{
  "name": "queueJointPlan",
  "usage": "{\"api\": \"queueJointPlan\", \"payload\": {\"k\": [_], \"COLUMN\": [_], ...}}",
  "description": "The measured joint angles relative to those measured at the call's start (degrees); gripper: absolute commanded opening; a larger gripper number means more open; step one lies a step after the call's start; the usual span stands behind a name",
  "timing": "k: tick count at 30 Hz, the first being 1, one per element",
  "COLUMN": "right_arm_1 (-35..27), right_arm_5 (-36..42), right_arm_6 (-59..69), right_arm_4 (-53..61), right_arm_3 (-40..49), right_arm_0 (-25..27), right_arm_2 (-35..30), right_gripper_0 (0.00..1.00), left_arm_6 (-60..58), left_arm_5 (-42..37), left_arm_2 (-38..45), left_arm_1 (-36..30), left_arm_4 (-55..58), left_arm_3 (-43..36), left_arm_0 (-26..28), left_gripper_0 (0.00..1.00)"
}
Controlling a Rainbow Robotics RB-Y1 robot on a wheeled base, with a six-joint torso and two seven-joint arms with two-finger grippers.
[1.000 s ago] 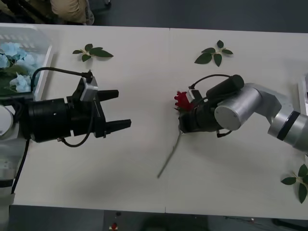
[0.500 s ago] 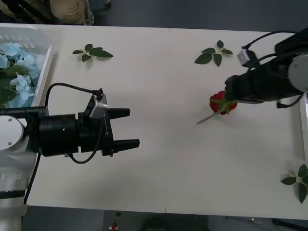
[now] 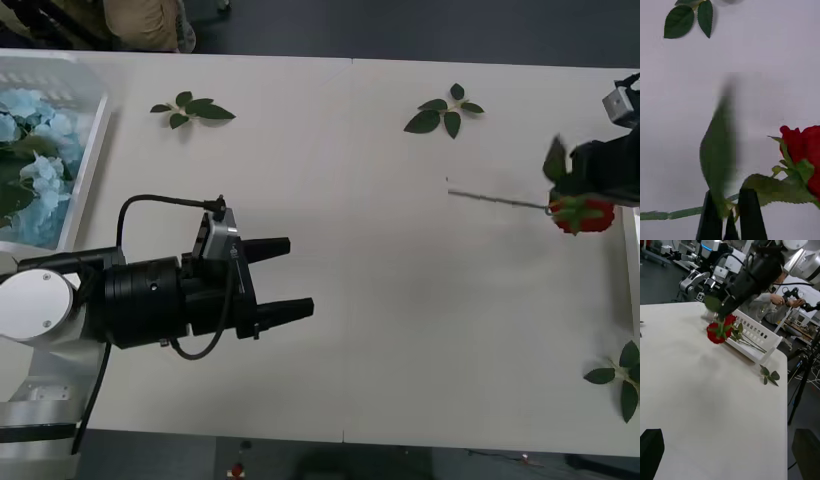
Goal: Put the red flowers into the right box and the blue flowers into the left box
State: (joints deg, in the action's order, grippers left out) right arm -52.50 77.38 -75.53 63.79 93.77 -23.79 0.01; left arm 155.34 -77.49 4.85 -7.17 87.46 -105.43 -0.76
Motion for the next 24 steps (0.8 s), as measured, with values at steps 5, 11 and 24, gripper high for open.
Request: {"api": "queueJointPlan", "payload": {"k": [5, 11, 24], "right_arm_1": [0.0, 0.0, 0.0], "right_arm_5": [-3.17, -4.19, -0.75], "right_arm_6": [-5.84, -9.79, 15.76], "right_arm_4": [2.8, 4.38, 8.8], "right_arm_3": [-5.45, -7.81, -3.7], "right_arm_0": [0.0, 0.0, 0.0], "right_arm_2": [0.54, 0.54, 4.9], "right_gripper_0": [0.77, 0.77, 0.77], "left_arm_6": [0.0, 0.0, 0.0], "left_arm_5": [0.79, 0.79, 0.79], "left_arm_2": [0.0, 0.0, 0.0], "left_arm_1": [0.03, 0.03, 0.03], "left_arm_4": [0.0, 0.0, 0.0], "left_arm_3": [0.0, 0.0, 0.0], "left_arm_0": [0.0, 0.0, 0.0], "left_gripper_0": [1.0, 1.0, 1.0]}}
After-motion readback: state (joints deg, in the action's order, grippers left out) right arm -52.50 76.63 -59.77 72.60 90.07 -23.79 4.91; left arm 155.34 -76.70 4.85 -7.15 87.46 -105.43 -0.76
